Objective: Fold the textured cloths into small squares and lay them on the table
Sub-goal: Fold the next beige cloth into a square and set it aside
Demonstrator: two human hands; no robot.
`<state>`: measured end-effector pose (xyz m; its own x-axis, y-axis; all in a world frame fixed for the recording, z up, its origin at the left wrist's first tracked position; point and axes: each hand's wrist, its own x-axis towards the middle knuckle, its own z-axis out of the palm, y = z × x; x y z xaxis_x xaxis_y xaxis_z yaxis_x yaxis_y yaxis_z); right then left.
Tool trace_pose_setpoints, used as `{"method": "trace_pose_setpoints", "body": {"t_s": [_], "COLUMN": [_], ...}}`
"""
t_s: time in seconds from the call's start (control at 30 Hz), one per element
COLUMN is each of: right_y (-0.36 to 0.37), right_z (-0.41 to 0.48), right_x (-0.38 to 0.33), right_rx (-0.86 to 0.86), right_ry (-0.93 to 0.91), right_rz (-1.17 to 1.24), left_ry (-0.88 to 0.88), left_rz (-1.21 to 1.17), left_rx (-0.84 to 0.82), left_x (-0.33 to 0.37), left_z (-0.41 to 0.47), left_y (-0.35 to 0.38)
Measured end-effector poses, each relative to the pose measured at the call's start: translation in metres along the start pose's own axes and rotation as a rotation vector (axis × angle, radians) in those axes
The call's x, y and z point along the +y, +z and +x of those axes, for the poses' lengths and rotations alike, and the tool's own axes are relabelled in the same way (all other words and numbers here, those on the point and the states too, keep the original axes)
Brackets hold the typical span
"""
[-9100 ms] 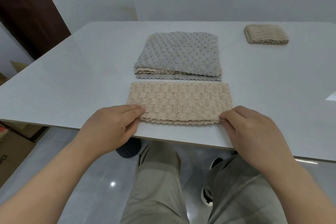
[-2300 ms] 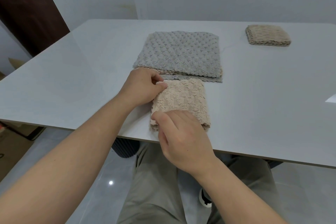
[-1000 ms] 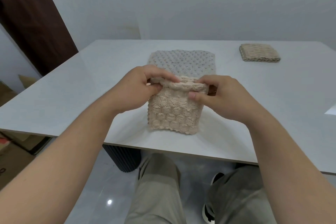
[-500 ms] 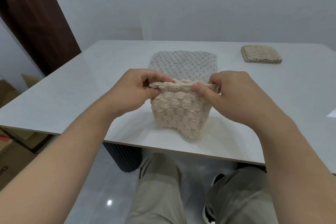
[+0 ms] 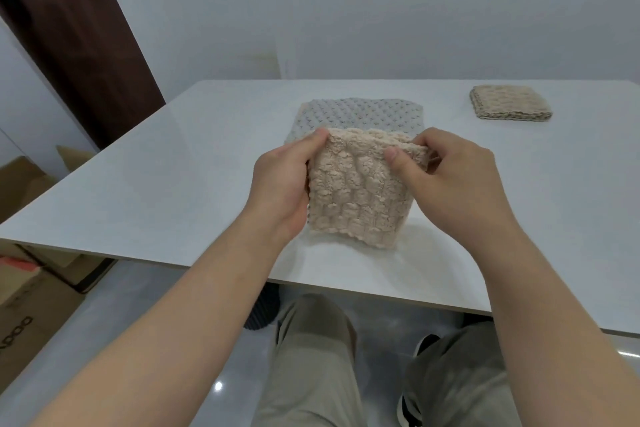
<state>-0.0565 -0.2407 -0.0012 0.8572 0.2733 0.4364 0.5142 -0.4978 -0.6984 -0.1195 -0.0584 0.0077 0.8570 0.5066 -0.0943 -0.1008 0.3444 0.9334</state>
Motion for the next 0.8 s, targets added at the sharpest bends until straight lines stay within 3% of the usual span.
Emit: {"method": "trace_pose_setpoints", "body": {"t_s": [0.07,0.17,0.4,0.67,0.8], "right_y": [0.001,0.001,0.004,0.004,0.012], "right_z": [0.0,-0.001,-0.009,-0.008,-0.011], "right_x": [0.001,0.002,0.011,0.026,0.033], "right_rx": [0.015,-0.011,-0.08,-0.118,-0.144], "right_ry": [0.016,0.027,0.083,0.115,0.188], "right_rz": [-0.005,0.003,0.016,-0.023,0.274], "left_ry": [0.093,0.384,0.726,0.763,0.745], "left_rz": [0.08,0.473,0.808,0.806,0.814], "left_rx": [0.084,0.223,0.381,0.26,0.206], "left_x": [-0.008,-0.019,-0.035,-0.041,-0.036], "left_z": [0.003,0.008,0.02,0.031,0.032], "left_y": [0.005,0.01,0.02,0.014,0.013]}}
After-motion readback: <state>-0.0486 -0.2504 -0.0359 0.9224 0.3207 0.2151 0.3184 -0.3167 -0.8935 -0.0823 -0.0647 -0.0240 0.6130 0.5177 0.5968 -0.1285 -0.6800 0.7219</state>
